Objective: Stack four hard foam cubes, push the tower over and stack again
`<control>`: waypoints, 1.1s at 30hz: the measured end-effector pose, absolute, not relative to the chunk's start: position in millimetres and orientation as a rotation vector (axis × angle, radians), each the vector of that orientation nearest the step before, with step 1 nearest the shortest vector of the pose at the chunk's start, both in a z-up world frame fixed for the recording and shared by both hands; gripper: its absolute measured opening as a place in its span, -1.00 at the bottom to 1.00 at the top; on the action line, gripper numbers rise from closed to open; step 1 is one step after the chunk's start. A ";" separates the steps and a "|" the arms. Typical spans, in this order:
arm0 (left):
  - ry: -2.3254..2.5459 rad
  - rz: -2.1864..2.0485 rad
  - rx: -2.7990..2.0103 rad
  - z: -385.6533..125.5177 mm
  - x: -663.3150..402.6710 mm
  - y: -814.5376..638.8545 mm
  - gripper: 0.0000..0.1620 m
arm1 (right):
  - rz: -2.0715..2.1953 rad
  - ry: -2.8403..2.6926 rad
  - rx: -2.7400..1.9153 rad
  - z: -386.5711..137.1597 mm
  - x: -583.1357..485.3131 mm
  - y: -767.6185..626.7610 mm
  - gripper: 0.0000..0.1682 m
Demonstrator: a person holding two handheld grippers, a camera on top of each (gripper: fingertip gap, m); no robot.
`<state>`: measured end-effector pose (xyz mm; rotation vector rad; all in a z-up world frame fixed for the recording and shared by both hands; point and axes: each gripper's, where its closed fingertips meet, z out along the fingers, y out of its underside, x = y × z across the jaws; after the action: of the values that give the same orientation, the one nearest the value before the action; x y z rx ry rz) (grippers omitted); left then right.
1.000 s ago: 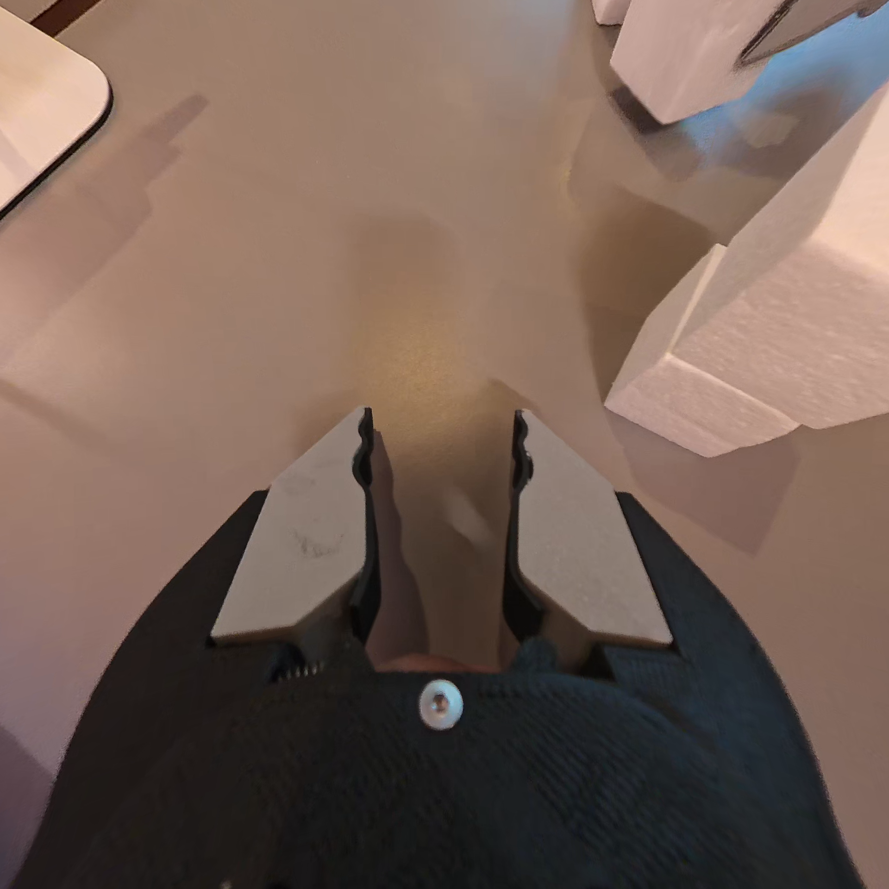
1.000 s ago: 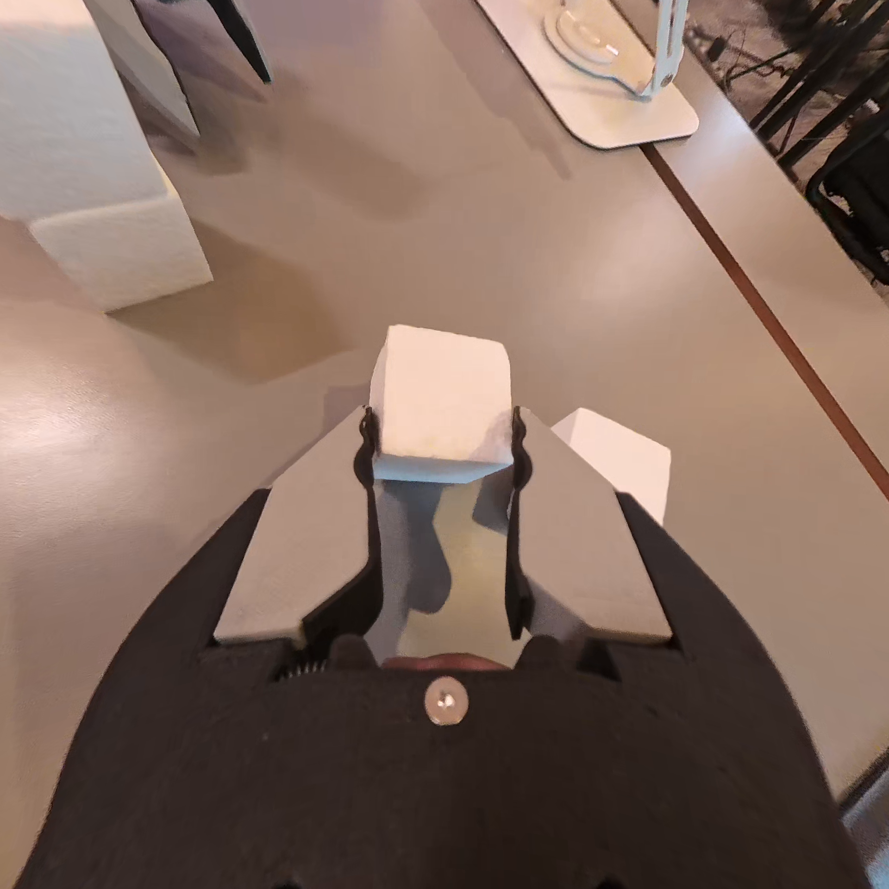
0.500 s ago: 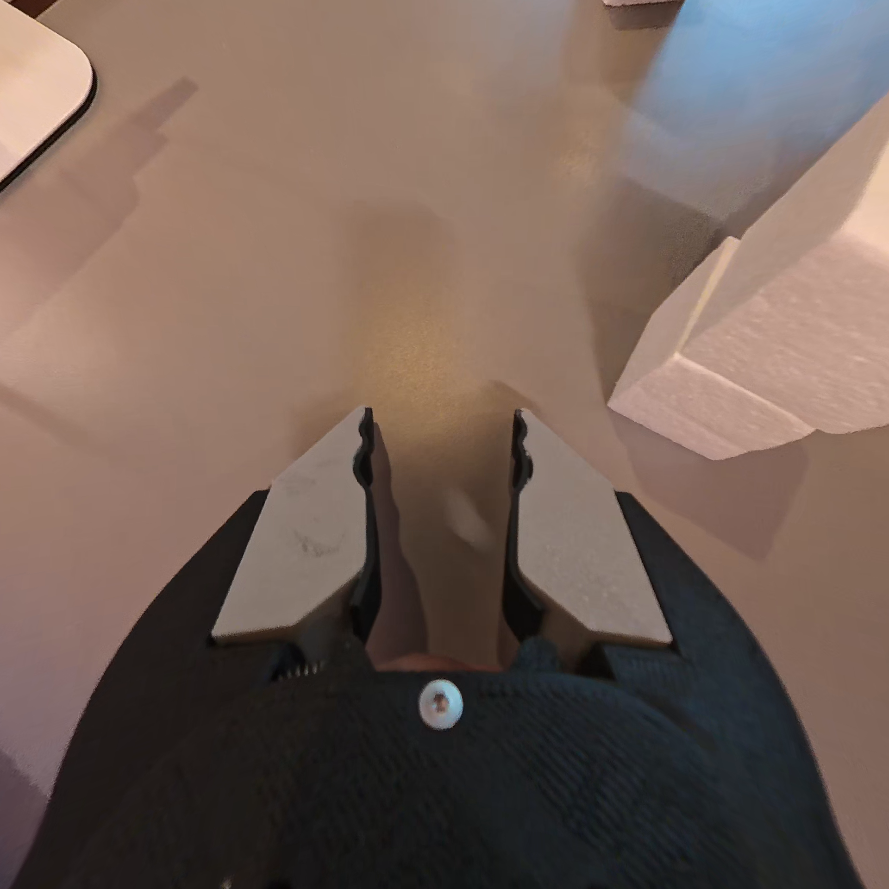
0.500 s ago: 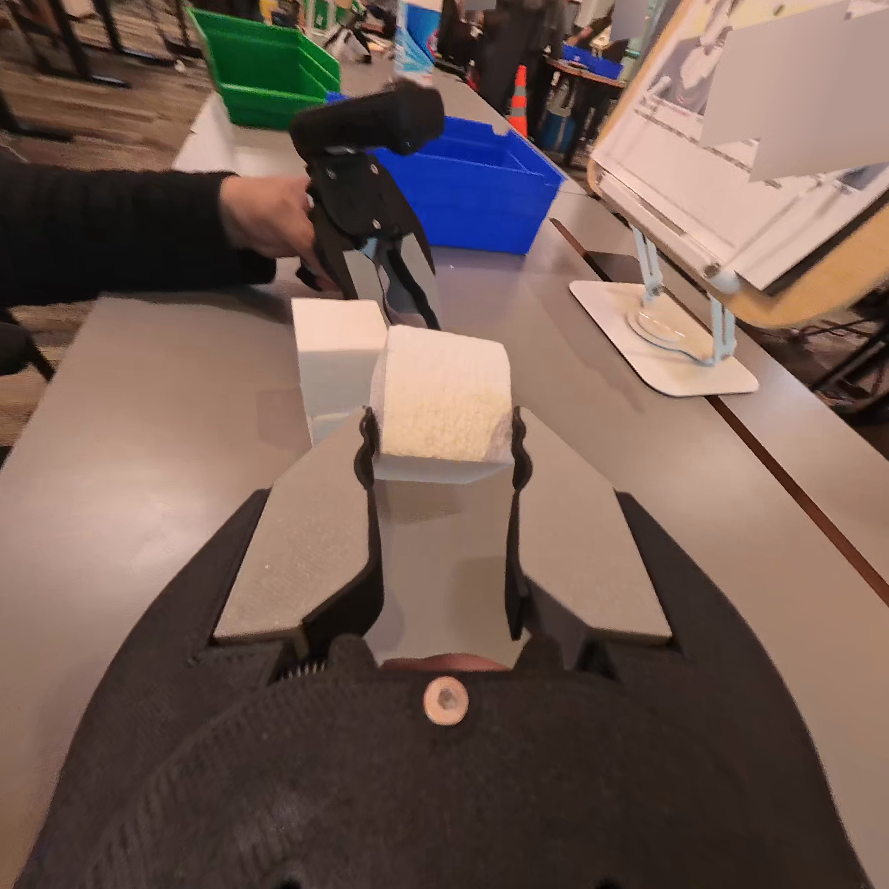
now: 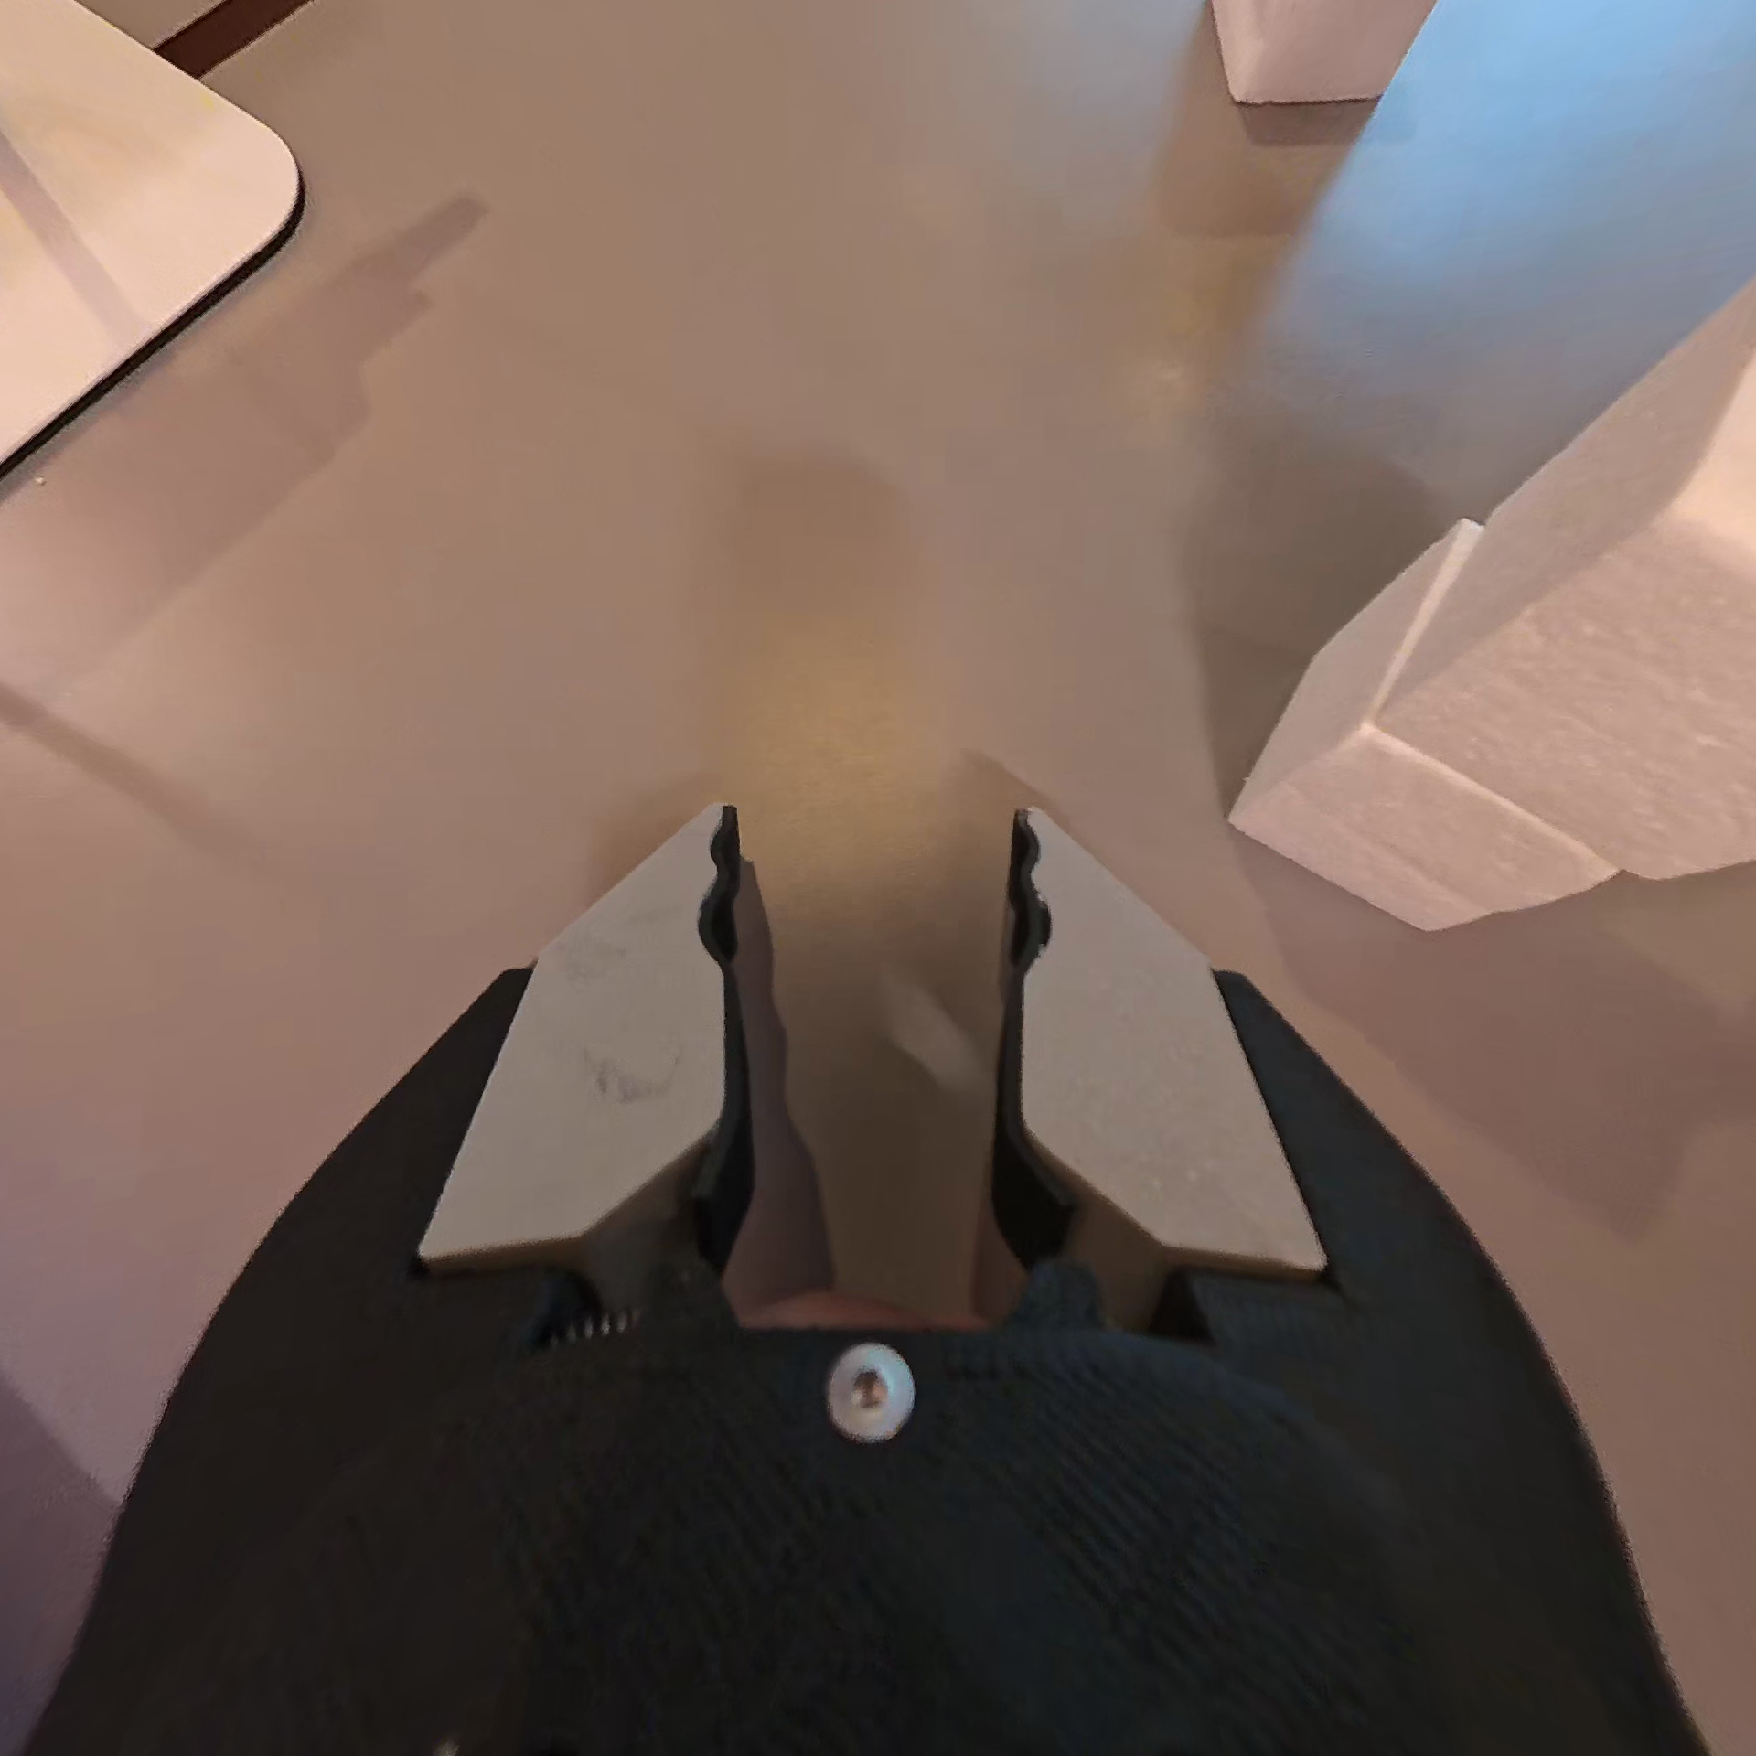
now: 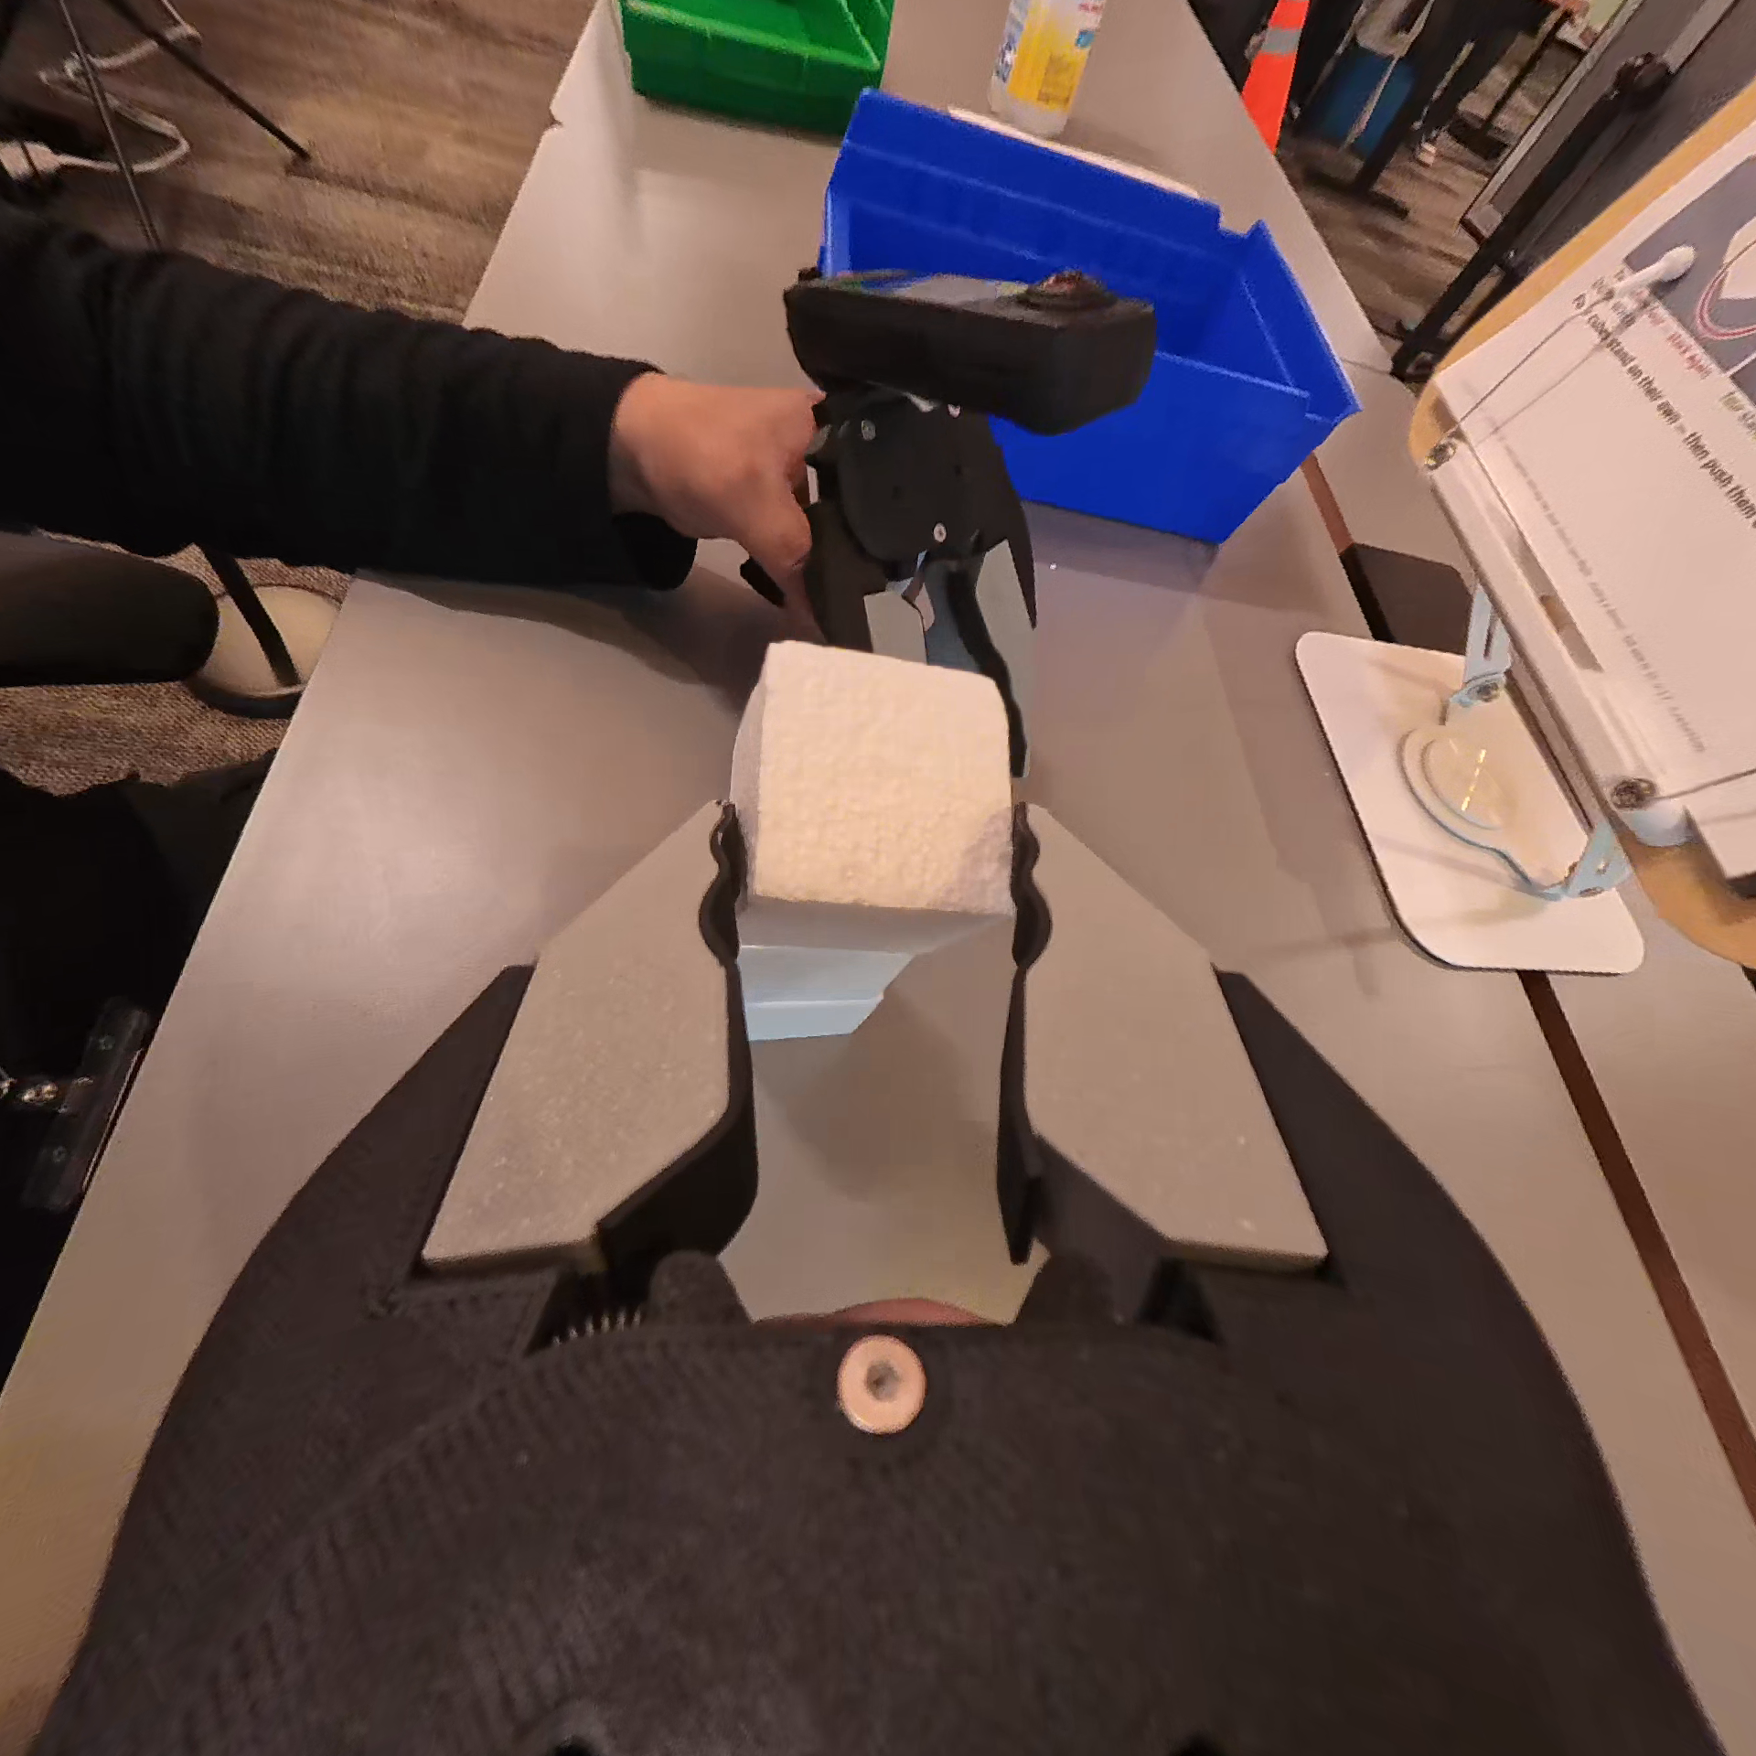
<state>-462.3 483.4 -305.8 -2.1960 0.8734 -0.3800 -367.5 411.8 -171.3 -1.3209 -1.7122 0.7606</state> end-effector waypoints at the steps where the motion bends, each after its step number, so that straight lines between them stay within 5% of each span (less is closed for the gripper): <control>1: 0.876 -0.388 -2.195 -305.4 -461.5 482.6 -0.32 | 0.745 -1.709 -1.329 -174.0 -368.2 411.0 -0.34; 33: 0.857 -0.407 -2.182 -300.6 -459.5 482.9 -0.31 | 0.590 -1.807 -1.242 -186.3 -379.5 410.0 -0.34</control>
<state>-459.5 482.9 -300.6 -2.1824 0.8571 -0.4075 -379.5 410.0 -186.3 -1.2424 -1.8072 0.5900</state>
